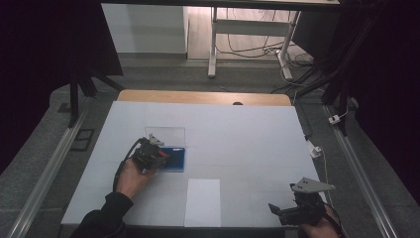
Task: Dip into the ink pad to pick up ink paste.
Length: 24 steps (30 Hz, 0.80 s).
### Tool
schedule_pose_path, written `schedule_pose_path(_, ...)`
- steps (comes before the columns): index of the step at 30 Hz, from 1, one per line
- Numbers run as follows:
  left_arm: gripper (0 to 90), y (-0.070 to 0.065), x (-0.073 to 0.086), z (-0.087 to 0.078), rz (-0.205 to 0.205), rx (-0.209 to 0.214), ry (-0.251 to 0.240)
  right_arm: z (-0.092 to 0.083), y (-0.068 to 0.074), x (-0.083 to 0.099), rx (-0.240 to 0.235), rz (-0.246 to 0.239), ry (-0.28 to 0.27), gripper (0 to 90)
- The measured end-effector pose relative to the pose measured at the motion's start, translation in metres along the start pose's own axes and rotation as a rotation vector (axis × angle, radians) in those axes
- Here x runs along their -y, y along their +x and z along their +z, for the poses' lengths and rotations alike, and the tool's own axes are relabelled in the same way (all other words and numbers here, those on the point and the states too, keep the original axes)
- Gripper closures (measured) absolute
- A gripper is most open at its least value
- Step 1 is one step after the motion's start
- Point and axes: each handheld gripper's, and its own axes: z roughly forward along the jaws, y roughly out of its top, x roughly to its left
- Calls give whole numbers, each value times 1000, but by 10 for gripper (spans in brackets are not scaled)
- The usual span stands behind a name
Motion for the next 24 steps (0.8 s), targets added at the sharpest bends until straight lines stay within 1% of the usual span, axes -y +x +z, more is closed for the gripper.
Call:
schedule_pose_path(4, 589, 10, 2, 0, -57, 64, -13, 0, 0, 0, 1, 3, -1, 2)
schedule_pose_path(7, 589, 14, 3, 0, -83, 91, -16, 0, 0, 0, 0, 3, -1, 2)
schedule_pose_path(8, 589, 14, 3, 0, -78, 84, -14, 0, 0, 0, 0, 3, -1, 2)
schedule_pose_path(11, 589, 7, 1, 0, -45, 47, -4, 0, 0, 0, -1, 0, 0, 2)
schedule_pose_path(13, 589, 7, 0, 0, -34, 40, 2, 0, 0, 0, -2, 0, -1, 2)
schedule_pose_path(15, 587, 8, -1, 0, -34, 47, 7, 0, 0, 0, -2, -1, -1, 3)
schedule_pose_path(18, 586, 9, -1, 0, -40, 55, 1, 0, 0, 0, -1, 1, -2, 3)
schedule_pose_path(22, 584, 14, 0, -2, -75, 86, -2, 0, 0, 0, -3, 2, -3, 3)
schedule_pose_path(24, 584, 16, 0, -2, -79, 99, -3, 0, 0, 0, -1, 1, -2, 3)
